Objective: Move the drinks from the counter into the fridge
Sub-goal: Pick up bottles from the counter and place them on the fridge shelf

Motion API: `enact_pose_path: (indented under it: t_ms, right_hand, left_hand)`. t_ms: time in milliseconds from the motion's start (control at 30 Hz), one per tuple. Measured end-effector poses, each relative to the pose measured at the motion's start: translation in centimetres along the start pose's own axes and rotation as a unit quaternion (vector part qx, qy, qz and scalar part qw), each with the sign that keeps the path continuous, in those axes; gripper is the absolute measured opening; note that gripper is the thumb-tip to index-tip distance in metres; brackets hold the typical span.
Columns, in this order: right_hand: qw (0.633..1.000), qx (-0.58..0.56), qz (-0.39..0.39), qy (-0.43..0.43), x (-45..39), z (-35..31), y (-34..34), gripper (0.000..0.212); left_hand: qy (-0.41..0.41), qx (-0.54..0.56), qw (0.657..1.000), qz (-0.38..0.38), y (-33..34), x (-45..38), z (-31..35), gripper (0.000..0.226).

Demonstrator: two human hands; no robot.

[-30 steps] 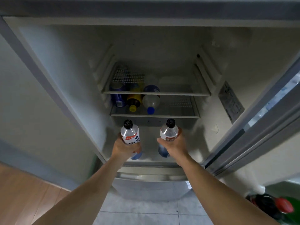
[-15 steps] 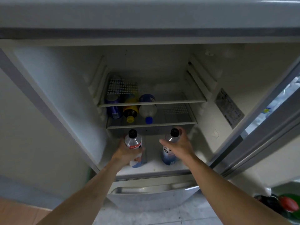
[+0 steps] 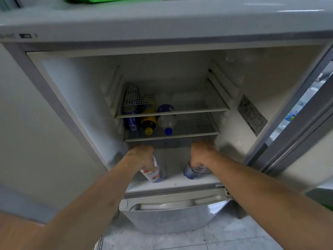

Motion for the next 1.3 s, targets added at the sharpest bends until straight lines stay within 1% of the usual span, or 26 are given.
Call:
enact_pose_path:
  t_ms: [67, 133, 233, 267, 300, 333, 367, 400, 433, 467, 500, 567, 600, 633, 667, 700, 733, 867, 967, 1033, 1133, 1167, 1233, 1267, 1300]
  right_hand:
    - [0.999, -0.003, -0.042, 0.014, 0.3, 0.9, 0.8, 0.039]
    - [0.996, -0.039, -0.074, 0.045, 0.9, 2.4, 1.4, 0.043]
    - [0.980, -0.156, -0.069, 0.106, 2.1, 5.5, 2.4, 0.047]
    - [0.965, -0.218, -0.071, 0.128, 2.4, 6.5, 3.3, 0.050]
    - [0.942, -0.292, -0.076, 0.150, 2.9, 7.4, 4.7, 0.057]
    - [0.909, -0.373, -0.079, 0.169, 3.4, 7.9, 6.1, 0.060]
    - [0.868, -0.456, -0.074, 0.184, 4.0, 8.1, 7.5, 0.059]
    - [0.820, -0.534, -0.062, 0.196, 4.6, 8.0, 8.8, 0.058]
    - [0.768, -0.604, -0.046, 0.208, 5.2, 7.7, 9.8, 0.057]
    - [0.715, -0.663, -0.026, 0.220, 5.8, 7.3, 10.7, 0.056]
    - [0.665, -0.710, -0.004, 0.230, 6.3, 7.0, 11.4, 0.053]
    - [0.572, -0.782, 0.035, 0.246, 7.2, 6.4, 12.1, 0.045]
    - [0.535, -0.805, 0.054, 0.249, 7.5, 6.3, 12.0, 0.043]
    - [0.508, -0.821, 0.073, 0.248, 7.7, 6.4, 11.8, 0.042]
    - [0.491, -0.831, 0.091, 0.244, 7.7, 6.6, 11.4, 0.041]
    - [0.484, -0.835, 0.107, 0.237, 7.7, 6.8, 10.8, 0.041]
    - [0.485, -0.835, 0.122, 0.230, 7.5, 7.0, 10.1, 0.042]
    - [0.496, -0.829, 0.168, 0.198, 6.6, 7.5, 7.3, 0.047]
    - [0.502, -0.823, 0.184, 0.195, 5.3, 7.6, 5.5, 0.048]
    - [0.514, -0.816, 0.191, 0.181, 4.1, 7.3, 4.3, 0.046]
    - [0.545, -0.800, 0.192, 0.158, 2.0, 6.9, 3.2, 0.043]
    - [0.554, -0.798, 0.189, 0.147, 1.2, 6.8, 2.9, 0.043]
    - [0.576, -0.792, 0.171, 0.113, -0.5, 6.5, 2.5, 0.046]
    - [0.587, -0.788, 0.163, 0.093, -1.3, 6.4, 2.2, 0.048]
    - [0.595, -0.784, 0.161, 0.079, -1.8, 6.5, 2.0, 0.050]
  left_hand:
    - [-0.019, 0.000, 0.999, -0.033, 0.6, 0.9, -0.5, 0.053]
    - [-0.036, 0.026, 0.998, -0.046, 1.3, 1.6, -1.1, 0.056]
    - [-0.057, 0.071, 0.996, -0.003, 2.2, 1.8, -2.7, 0.047]
    - [-0.065, 0.093, 0.993, 0.012, 2.8, 2.0, -3.4, 0.048]
    - [-0.073, 0.130, 0.989, 0.018, 3.6, 2.2, -3.9, 0.050]
    - [-0.082, 0.193, 0.978, 0.020, 4.7, 2.4, -4.3, 0.051]
    - [-0.096, 0.293, 0.951, 0.021, 6.2, 2.7, -4.5, 0.051]
    - [-0.112, 0.418, 0.901, 0.023, 7.9, 3.0, -4.4, 0.049]
    - [-0.129, 0.538, 0.833, 0.025, 9.7, 3.4, -3.9, 0.046]
    - [-0.141, 0.633, 0.761, 0.029, 11.3, 3.9, -3.1, 0.046]
    - [-0.152, 0.700, 0.697, 0.035, 12.7, 4.3, -2.0, 0.045]
    - [-0.167, 0.790, 0.588, 0.044, 14.5, 4.9, 0.6, 0.040]
    - [-0.172, 0.823, 0.540, 0.050, 14.8, 5.0, 2.0, 0.038]
    - [-0.177, 0.845, 0.501, 0.058, 14.8, 4.9, 3.3, 0.037]
    - [-0.180, 0.859, 0.474, 0.068, 14.4, 4.7, 4.5, 0.037]
    - [-0.180, 0.867, 0.459, 0.075, 13.8, 4.5, 5.6, 0.038]
    - [-0.177, 0.872, 0.449, 0.081, 13.1, 4.1, 6.5, 0.038]
    - [-0.155, 0.881, 0.435, 0.100, 9.7, 2.2, 9.0, 0.028]
    - [-0.141, 0.888, 0.424, 0.110, 6.6, -0.2, 10.1, 0.041]
    - [-0.125, 0.884, 0.435, 0.119, 5.0, -1.9, 10.7, 0.048]
    - [-0.079, 0.875, 0.461, 0.123, 3.6, -4.2, 11.7, 0.043]
    - [-0.062, 0.875, 0.465, 0.117, 3.3, -4.9, 11.9, 0.043]
    - [-0.012, 0.881, 0.464, 0.092, 2.7, -6.3, 12.3, 0.052]
    - [0.015, 0.878, 0.472, 0.077, 2.5, -6.9, 12.4, 0.057]
    - [0.038, 0.865, 0.496, 0.063, 2.3, -7.4, 12.3, 0.060]
Point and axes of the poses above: each hand's wrist, its own x-axis away from the middle knuckle, its own y-axis out of the palm, z = x × y, the point moved 9 cm from there along -x, towards the middle knuckle, and after that the axes turned 1 degree about -x, right-handed, at the moved point
